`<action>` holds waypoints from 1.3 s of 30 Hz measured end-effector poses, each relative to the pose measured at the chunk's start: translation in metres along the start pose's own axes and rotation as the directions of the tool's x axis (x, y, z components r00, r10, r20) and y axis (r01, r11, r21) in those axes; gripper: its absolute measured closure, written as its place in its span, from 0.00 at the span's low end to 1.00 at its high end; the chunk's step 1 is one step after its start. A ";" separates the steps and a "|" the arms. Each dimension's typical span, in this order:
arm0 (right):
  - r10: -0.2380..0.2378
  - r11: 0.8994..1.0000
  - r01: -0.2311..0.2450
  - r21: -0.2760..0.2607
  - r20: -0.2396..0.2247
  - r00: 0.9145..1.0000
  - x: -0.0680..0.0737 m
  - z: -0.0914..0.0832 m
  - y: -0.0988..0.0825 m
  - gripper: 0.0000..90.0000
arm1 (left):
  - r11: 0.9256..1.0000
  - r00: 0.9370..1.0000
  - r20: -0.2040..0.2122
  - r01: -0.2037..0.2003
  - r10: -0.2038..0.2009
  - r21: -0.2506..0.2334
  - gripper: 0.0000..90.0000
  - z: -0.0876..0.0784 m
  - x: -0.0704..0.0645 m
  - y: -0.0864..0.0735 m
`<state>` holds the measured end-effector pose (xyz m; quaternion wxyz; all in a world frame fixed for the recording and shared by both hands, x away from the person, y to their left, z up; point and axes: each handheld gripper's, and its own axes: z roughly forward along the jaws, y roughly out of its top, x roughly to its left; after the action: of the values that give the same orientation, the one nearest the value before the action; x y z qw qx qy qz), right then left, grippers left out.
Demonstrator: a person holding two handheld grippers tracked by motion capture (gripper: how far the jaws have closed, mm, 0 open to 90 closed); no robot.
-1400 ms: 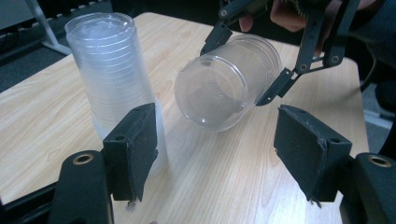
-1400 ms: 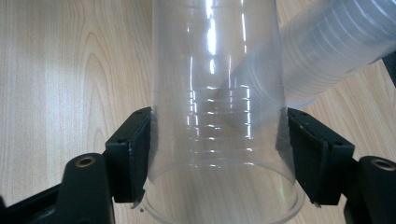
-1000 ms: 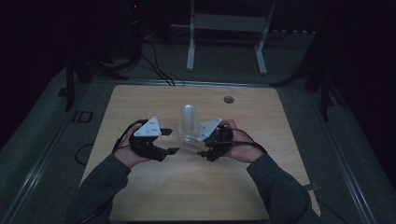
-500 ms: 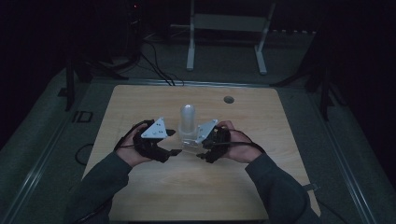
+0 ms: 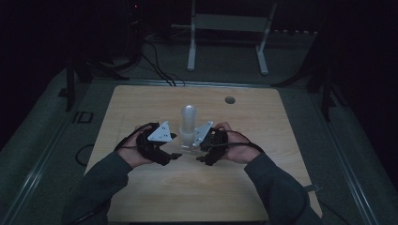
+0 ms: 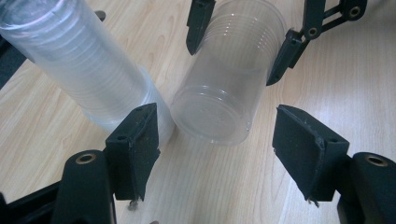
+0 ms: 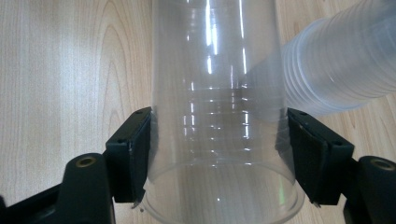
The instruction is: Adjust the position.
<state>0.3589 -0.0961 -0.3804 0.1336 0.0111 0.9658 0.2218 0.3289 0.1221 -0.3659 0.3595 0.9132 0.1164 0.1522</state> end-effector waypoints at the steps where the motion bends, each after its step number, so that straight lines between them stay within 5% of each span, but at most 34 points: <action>1: -0.005 1.000 0.005 0.002 -0.002 1.000 0.000 0.000 0.000 0.33 | 1.000 1.000 0.000 -0.003 0.003 0.006 0.35 0.001 0.000 0.000; 16: -0.054 0.997 0.054 0.046 -0.006 0.999 0.005 0.007 0.009 0.33 | 0.993 0.999 0.001 -0.054 0.054 0.101 0.36 0.008 -0.005 0.004; 26: -0.084 0.993 0.084 0.086 0.003 0.996 0.009 0.012 0.013 0.33 | 0.980 0.995 -0.008 -0.096 0.099 0.177 0.35 0.015 -0.009 0.004; 39: -0.107 0.989 0.105 0.102 0.010 0.994 0.013 0.013 0.015 0.33 | 0.969 0.993 0.008 -0.119 0.120 0.218 0.34 0.023 -0.013 0.004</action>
<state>0.3494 -0.0758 -0.3887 0.1519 -0.0318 0.9740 0.1651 0.3258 0.1003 -0.3815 0.2470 0.9522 0.0781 0.1622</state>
